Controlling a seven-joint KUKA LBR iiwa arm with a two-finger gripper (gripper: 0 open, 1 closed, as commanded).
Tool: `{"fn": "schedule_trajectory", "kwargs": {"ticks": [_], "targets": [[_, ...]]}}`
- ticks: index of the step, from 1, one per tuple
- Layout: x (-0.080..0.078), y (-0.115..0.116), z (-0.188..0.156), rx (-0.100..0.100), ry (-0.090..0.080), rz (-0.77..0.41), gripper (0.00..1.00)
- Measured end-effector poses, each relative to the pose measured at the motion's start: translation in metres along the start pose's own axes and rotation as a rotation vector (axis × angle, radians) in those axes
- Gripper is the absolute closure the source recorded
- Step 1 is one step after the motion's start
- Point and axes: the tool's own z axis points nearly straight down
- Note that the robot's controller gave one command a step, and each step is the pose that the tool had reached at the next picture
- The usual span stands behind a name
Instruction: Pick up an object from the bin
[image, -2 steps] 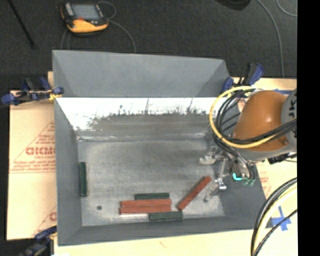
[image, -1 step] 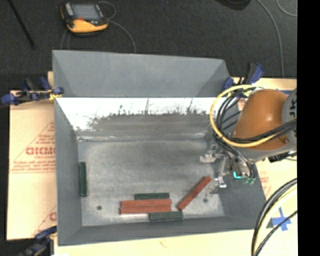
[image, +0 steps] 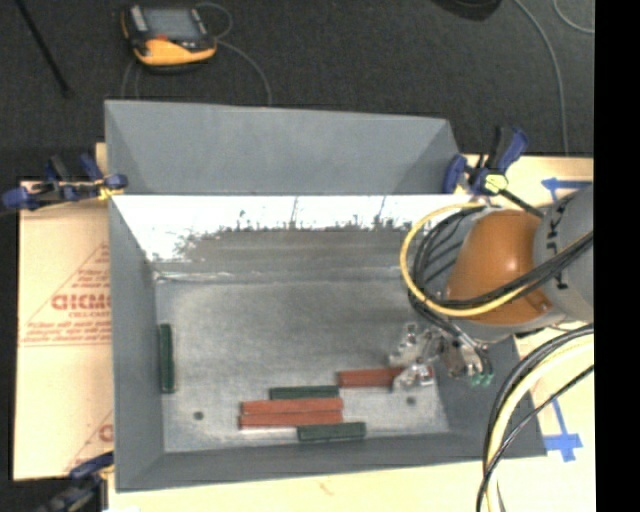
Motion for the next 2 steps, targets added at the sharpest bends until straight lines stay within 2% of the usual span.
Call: {"fn": "schedule_trajectory", "kwargs": {"ticks": [1,2], "targets": [[0.0,0.0,0.0,0.0,0.0,0.0,1.0],[0.009,-0.017,-0.166,0.002,-0.015,0.069,1.0]]}}
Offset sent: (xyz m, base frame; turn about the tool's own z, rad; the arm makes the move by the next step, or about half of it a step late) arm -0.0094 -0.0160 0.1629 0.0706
